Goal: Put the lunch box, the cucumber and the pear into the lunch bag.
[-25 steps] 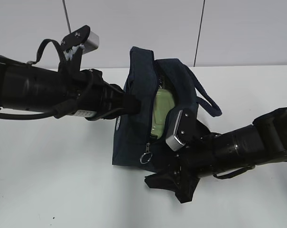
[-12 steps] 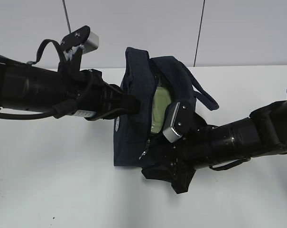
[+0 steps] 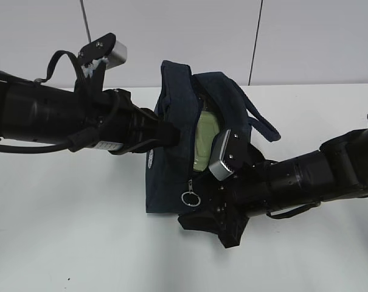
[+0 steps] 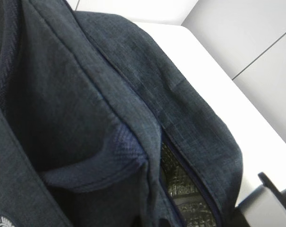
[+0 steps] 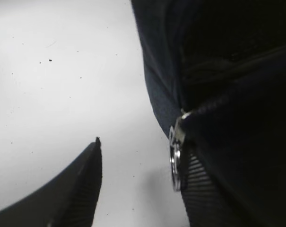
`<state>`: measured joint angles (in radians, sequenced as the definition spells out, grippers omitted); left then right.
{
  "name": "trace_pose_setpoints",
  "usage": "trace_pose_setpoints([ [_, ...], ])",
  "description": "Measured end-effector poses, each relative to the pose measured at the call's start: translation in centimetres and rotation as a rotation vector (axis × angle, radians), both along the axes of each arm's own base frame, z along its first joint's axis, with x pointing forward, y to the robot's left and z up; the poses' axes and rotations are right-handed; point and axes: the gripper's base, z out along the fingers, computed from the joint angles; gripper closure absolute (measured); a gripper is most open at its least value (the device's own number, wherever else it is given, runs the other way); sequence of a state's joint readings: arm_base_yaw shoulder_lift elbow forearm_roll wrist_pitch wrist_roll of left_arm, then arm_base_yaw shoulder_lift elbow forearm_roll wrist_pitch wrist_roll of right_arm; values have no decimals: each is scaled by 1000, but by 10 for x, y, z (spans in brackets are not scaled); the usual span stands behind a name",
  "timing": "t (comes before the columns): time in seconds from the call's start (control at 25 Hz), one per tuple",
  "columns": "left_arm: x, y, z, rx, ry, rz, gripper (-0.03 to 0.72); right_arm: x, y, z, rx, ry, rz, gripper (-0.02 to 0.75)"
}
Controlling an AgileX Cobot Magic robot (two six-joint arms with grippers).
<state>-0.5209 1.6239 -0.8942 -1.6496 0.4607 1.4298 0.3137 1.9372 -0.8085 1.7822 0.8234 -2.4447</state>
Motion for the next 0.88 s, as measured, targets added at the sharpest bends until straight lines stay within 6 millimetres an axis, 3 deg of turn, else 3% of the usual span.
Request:
trace_pose_setpoints([
  [0.16,0,0,0,0,0,0,701,0,0,0,0,1,-1,334],
  [0.48,0,0,0,0,0,0,701,0,0,0,2,0,-1,516],
  [0.88,0,0,0,-3,1,-4,701,4,-3,-3,-50,9,-44,531],
])
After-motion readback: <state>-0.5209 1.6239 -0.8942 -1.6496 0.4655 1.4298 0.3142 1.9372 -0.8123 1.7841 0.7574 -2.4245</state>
